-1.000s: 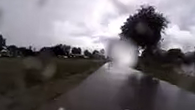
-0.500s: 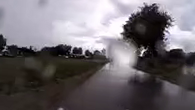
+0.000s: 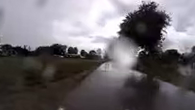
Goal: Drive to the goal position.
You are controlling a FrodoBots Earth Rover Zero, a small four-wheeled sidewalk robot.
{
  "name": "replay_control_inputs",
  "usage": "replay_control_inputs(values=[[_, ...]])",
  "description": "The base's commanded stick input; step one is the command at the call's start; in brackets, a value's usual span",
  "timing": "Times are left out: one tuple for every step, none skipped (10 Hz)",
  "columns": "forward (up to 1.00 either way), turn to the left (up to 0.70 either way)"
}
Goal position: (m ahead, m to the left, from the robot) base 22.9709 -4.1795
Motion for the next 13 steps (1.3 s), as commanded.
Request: replay_control_inputs(values=[[0.85,-0.02],[0.85,-0.1],[0.85,-0.33],[0.85,-0.34],[0.85,-0.34],[0.85,-0.33],[0.85,-0.04],[0.85,0.0],[0.85,0.0],[0.85,0.0],[0.85,0.0],[0.85,-0.09],[0.85,-0.27]])
